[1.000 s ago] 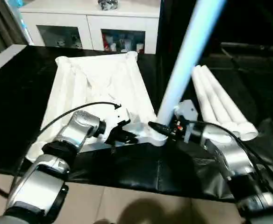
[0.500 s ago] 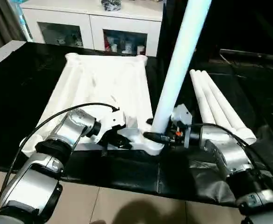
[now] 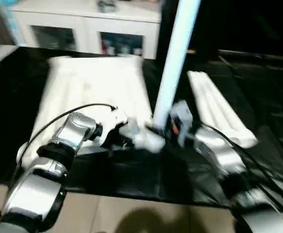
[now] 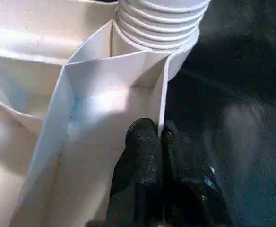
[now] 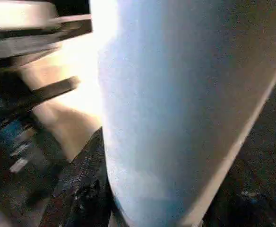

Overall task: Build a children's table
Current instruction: Rotate leg to tighten

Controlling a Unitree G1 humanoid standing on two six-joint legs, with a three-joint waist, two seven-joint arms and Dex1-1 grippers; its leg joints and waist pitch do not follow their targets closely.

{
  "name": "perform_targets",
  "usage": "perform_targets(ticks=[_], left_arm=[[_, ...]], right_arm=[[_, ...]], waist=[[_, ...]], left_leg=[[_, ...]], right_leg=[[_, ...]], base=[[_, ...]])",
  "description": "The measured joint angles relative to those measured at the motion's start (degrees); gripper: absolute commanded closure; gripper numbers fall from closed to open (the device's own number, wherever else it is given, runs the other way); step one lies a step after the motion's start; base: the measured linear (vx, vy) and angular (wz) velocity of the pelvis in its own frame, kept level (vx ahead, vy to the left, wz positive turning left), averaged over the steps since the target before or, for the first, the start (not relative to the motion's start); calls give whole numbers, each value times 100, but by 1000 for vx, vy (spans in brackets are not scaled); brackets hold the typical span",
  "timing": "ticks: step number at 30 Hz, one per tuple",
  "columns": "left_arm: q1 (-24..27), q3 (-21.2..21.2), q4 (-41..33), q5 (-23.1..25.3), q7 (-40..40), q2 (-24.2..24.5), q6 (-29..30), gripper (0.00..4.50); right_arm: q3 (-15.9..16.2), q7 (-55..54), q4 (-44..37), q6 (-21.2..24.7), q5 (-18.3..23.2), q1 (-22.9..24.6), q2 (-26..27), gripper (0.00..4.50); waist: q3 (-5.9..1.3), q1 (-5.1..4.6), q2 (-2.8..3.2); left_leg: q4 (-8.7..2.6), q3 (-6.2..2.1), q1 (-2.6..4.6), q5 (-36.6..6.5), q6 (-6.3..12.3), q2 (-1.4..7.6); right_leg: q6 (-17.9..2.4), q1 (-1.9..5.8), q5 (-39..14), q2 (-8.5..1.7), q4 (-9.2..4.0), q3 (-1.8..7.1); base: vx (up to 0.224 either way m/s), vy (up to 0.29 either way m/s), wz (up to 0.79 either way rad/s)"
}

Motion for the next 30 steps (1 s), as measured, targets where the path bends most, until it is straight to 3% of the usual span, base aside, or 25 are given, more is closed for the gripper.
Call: perform_targets(ticks=[4, 7, 17, 18, 20, 25, 30], left_arm=[[508, 268, -1094, 55, 778, -85, 660, 450], [712, 351, -1617, 146, 1165, -231, 1047, 450], [921, 348, -2118, 188, 1756, -459, 1555, 450], [921, 347, -2123, 189, 1756, -459, 1564, 450], [921, 346, -2154, 193, 1771, -458, 1602, 450], [940, 257, -2252, 179, 1787, -473, 1609, 450], [915, 149, -2237, 176, 1698, -441, 1491, 450]], right_arm=[[-52, -921, 713, -8, -147, -601, 370, 258], [-164, -1333, 998, -8, -193, -828, 539, 258], [-406, -1558, 1538, -149, -205, -1091, 683, 258], [-421, -1557, 1565, -184, -204, -1093, 691, 223], [-487, -1552, 1632, -217, -200, -1112, 715, 223], [-653, -1609, 1844, -246, -192, -1108, 759, 152], [-605, -1445, 1909, -359, -222, -902, 686, 122]], waist=[[-4, -85, -10], [-6, -71, -14], [-10, -28, -25], [-10, -28, -25], [-11, -31, -25], [-6, 15, -16], [4, 48, -2]], left_leg=[[-25, -5, -12, 0, -15, 5], [-48, -3, -11, -1, -18, 11], [-47, 0, 2, 0, -21, 13], [-47, 0, 3, 0, -21, 13], [-47, 0, 3, 0, -22, 13], [-47, 0, -10, 0, -21, 11], [-46, -4, -19, -1, -21, 12]], right_leg=[[-7, -47, 7, 6, -5, -10], [-8, -49, -5, 10, -15, -24], [-8, -37, -6, 8, -11, -27], [-8, -37, -6, 8, -11, -27], [-8, -37, -6, 9, -11, -26], [-8, -43, -6, 5, -17, -29], [-8, -45, -6, 5, -21, -41]], base=[[0, 0, 0], [0, 0, 0], [0, 0, 0], [0, 0, 0], [0, 0, 0], [0, 0, 0], [0, 0, 0]])
